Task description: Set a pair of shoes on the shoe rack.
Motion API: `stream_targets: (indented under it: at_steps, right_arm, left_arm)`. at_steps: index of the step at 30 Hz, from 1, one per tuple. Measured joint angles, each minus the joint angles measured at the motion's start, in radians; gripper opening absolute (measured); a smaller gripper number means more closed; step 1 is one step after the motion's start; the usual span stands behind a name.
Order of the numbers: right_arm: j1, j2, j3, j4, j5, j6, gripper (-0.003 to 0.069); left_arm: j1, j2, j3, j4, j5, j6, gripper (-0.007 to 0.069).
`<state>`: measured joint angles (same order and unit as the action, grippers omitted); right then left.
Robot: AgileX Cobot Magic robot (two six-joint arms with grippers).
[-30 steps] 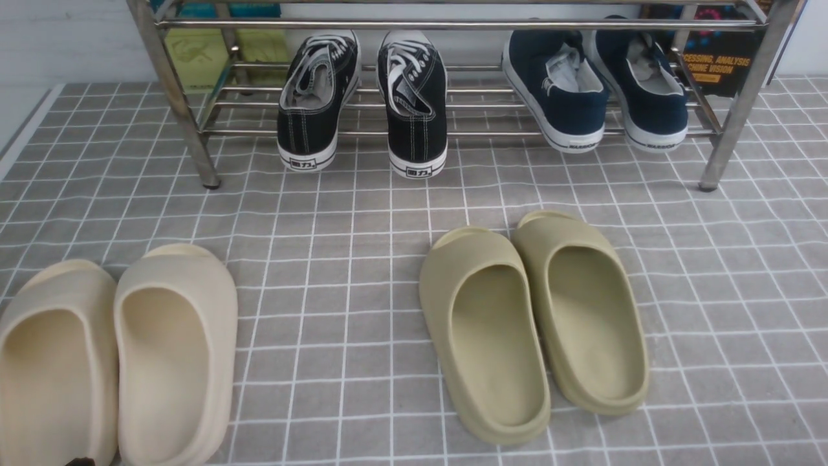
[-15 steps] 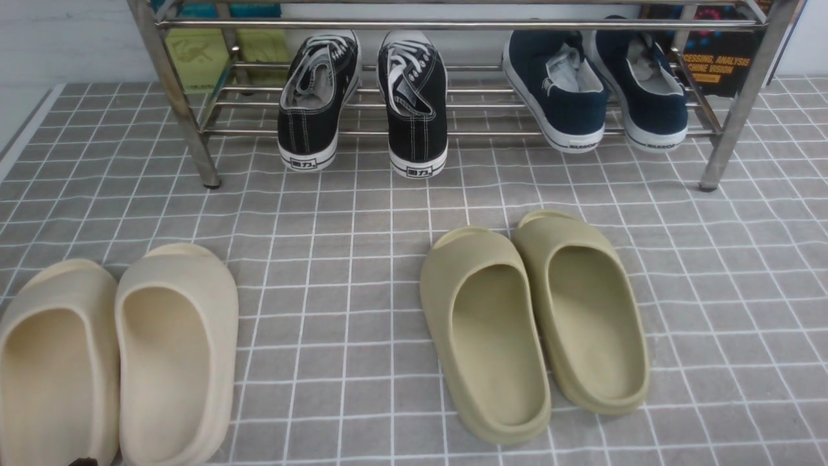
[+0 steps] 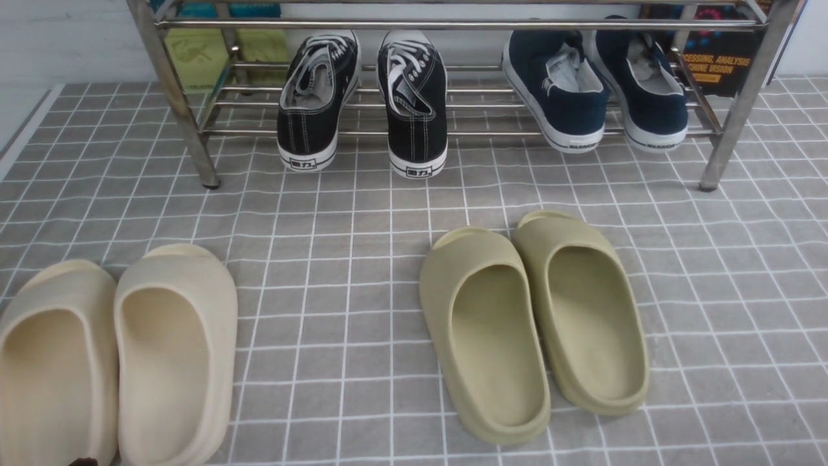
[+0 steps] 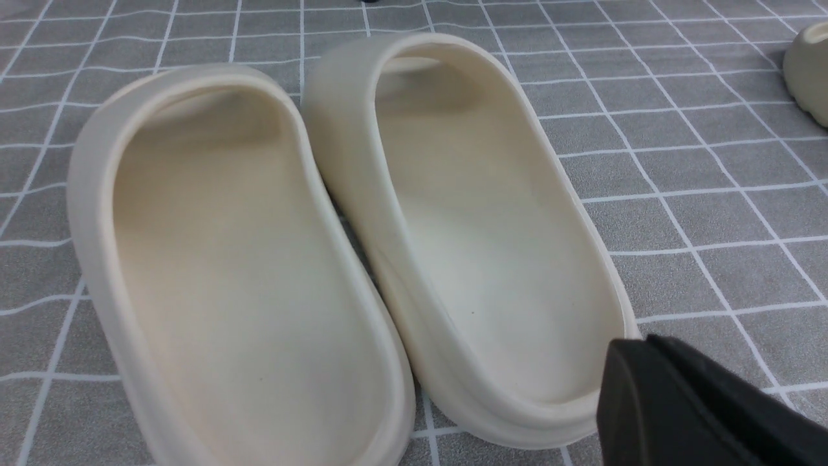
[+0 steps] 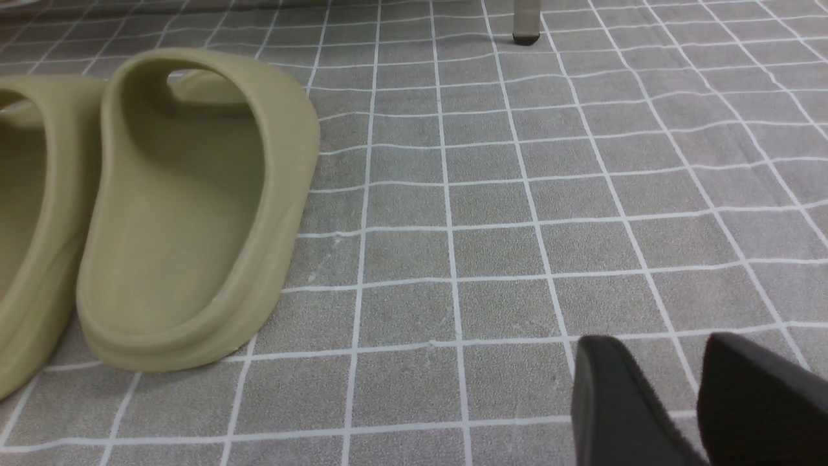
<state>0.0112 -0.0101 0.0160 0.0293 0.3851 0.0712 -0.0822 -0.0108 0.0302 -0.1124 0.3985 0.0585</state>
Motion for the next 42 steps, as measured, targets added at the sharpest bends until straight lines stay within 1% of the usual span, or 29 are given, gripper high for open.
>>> stream_targets:
  at_steps: [42]
  right_arm:
    - [0.000,0.000,0.000,0.000,0.000,0.000,0.0239]
  left_arm:
    - [0.000,0.000,0.000,-0.001,0.000,0.003,0.0006]
